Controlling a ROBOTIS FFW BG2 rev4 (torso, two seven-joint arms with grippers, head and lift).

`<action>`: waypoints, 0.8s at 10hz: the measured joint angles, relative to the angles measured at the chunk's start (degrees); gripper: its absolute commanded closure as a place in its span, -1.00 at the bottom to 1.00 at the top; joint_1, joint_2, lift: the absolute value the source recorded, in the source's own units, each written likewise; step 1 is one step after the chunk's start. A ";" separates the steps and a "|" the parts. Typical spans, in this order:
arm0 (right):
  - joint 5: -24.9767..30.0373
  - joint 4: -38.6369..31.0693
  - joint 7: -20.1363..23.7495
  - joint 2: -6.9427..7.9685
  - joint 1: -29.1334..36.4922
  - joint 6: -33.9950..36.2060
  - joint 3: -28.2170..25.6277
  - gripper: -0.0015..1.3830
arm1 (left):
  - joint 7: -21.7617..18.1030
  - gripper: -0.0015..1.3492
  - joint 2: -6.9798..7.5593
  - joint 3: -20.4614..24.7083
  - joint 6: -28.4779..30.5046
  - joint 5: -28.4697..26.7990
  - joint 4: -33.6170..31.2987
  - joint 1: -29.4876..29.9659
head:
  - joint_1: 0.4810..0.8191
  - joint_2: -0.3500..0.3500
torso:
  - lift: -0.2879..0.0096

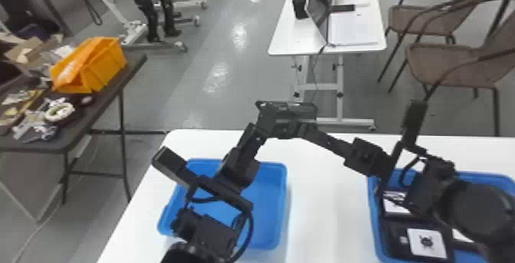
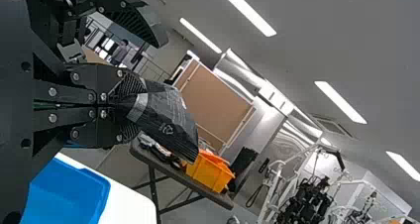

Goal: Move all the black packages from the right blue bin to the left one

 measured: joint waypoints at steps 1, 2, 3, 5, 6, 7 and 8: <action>-0.62 0.69 0.00 0.02 -0.38 -0.25 0.69 0.85 | -0.78 -0.77 0.12 0.35 1.58 0.16 0.01 -0.51 | 0.27 0.71 | 0.67; -1.25 1.36 0.00 0.02 -0.63 -0.39 1.33 0.85 | -1.31 -0.47 0.22 0.73 2.93 0.21 0.01 -0.95 | 0.27 0.72 | 0.67; -1.63 1.67 0.00 0.02 -0.71 -0.43 1.69 0.85 | -1.06 0.48 0.26 1.08 4.22 0.28 0.00 -1.12 | 0.27 0.72 | 0.67; -1.89 1.77 0.01 0.02 -0.73 -0.44 1.79 0.85 | 1.46 0.82 -0.49 2.68 10.18 0.26 -1.09 -1.15 | 0.27 0.71 | 0.67; -1.93 1.80 0.01 0.02 -0.71 -0.51 1.80 0.85 | 1.64 0.82 -0.78 3.02 10.91 -0.08 -1.45 -1.05 | 0.27 0.70 | 0.67; -1.94 1.86 0.01 0.02 -0.69 -0.58 1.80 0.85 | 2.13 0.82 -0.87 2.74 9.54 -0.25 -1.54 -0.78 | 0.27 0.71 | 0.67; -1.94 1.92 0.00 0.03 -0.67 -0.61 1.80 0.85 | 3.02 0.82 -0.94 2.07 7.27 -0.30 -1.56 -0.24 | 0.27 0.72 | 0.67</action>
